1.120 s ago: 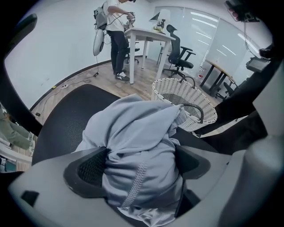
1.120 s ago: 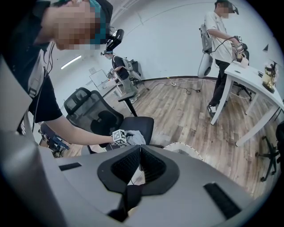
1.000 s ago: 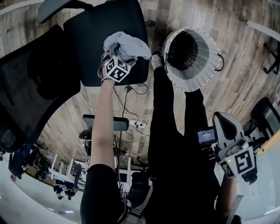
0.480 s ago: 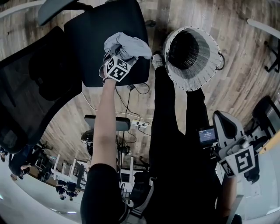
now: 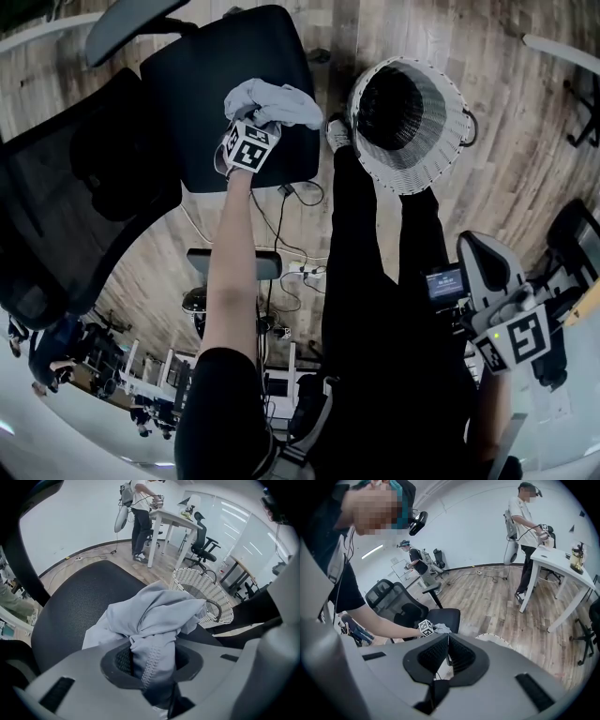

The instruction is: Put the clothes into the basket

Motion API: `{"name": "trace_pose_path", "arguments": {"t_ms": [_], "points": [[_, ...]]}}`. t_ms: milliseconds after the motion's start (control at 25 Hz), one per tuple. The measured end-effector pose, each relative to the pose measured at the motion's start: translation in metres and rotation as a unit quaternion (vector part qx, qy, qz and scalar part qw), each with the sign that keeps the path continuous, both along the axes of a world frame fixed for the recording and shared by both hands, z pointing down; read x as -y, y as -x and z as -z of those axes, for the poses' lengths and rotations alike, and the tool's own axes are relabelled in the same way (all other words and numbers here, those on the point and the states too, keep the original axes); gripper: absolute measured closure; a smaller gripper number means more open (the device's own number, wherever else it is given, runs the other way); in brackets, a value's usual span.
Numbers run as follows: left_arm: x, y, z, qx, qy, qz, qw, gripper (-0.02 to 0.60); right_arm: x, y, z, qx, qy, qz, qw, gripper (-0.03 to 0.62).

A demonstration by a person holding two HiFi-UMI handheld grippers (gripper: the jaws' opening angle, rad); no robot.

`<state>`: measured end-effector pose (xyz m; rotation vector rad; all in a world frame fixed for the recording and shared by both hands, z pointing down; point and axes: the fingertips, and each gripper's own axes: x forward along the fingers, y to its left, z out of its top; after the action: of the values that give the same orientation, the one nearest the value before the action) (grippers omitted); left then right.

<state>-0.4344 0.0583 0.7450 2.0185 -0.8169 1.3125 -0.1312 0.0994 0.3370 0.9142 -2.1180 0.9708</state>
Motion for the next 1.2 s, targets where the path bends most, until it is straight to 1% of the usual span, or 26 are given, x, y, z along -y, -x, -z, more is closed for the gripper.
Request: {"name": "trace_pose_path", "arguments": {"t_ms": [120,200,320,600,760,880,1040,1200], "points": [[0.008,0.005,0.003,-0.013,0.004,0.02,0.9997,0.463,0.004,0.0,0.009,0.001,-0.019,-0.01,1.0,0.577],[0.004,0.009,0.008,-0.013,0.012,0.04,0.999,0.465,0.006,-0.002,0.018,0.002,-0.029,-0.011,1.0,0.577],[-0.002,0.009,0.023,-0.01,0.016,0.052,0.9985,0.465,0.011,-0.006,0.031,0.005,-0.047,-0.014,0.999,0.577],[-0.016,0.005,0.068,-0.015,0.002,0.076,0.997,0.466,0.01,-0.018,0.057,0.019,-0.09,-0.033,0.995,0.577],[-0.038,-0.001,0.098,-0.019,0.002,0.073,0.9971,0.466,0.004,-0.024,0.073,0.029,-0.112,-0.038,0.993,0.577],[-0.05,-0.003,0.123,-0.024,-0.004,0.073,0.997,0.466,0.002,-0.029,0.086,0.036,-0.137,-0.044,0.989,0.577],[-0.045,-0.007,0.161,-0.039,-0.029,0.075,0.996,0.466,0.007,-0.039,0.102,0.043,-0.176,-0.059,0.982,0.577],[-0.059,-0.024,0.202,-0.051,-0.047,0.068,0.9953,0.465,0.001,-0.054,0.117,0.045,-0.194,-0.069,0.978,0.577]]}}
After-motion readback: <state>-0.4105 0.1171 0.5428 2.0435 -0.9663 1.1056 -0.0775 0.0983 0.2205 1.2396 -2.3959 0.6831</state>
